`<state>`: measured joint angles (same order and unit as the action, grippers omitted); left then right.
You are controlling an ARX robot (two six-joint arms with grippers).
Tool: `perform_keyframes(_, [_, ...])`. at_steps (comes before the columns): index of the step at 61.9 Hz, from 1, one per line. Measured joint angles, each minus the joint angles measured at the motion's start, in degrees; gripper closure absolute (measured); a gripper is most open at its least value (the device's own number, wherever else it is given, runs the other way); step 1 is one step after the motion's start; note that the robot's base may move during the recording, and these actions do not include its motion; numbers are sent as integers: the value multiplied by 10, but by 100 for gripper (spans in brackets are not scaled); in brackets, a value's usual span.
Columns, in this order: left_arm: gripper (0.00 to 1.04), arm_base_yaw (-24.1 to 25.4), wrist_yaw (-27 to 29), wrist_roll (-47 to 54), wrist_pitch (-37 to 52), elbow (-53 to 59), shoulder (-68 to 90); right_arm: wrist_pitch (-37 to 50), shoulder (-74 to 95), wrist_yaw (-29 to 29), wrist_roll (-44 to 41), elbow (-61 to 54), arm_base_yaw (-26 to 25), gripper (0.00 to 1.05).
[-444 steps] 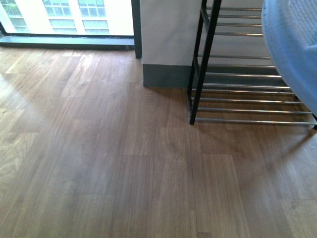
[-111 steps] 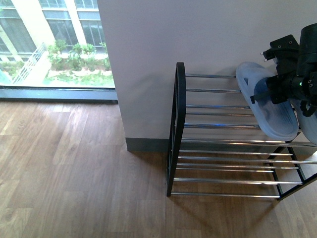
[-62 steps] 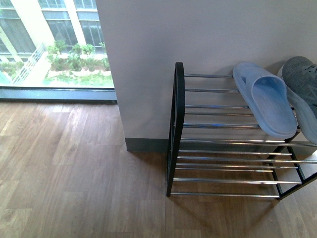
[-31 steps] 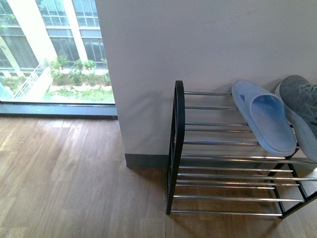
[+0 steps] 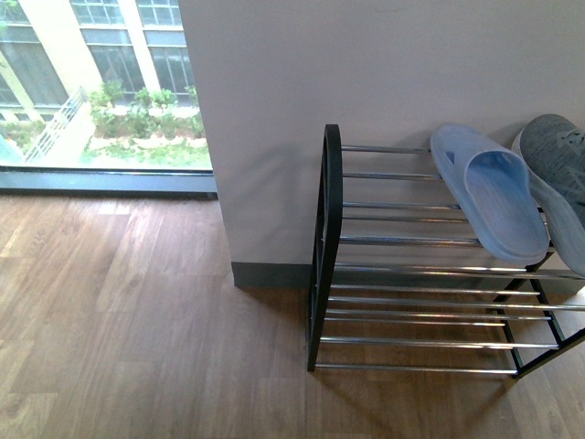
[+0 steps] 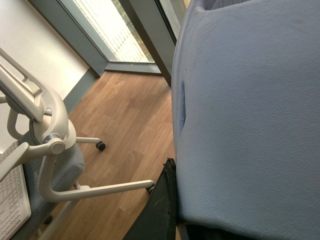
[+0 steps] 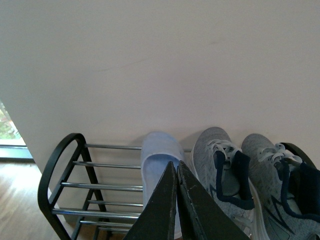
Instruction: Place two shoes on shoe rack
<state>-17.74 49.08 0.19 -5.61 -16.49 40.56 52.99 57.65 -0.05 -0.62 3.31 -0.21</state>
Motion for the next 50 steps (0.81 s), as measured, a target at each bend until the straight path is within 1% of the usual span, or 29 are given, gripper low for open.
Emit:
perform_keyframes(18, [103, 0, 0, 0, 0, 0, 0, -97, -123, 0, 0, -21, 0, 103])
perform_keyframes(50, [103, 0, 0, 0, 0, 0, 0, -259, -303, 0, 0, -22, 0, 103])
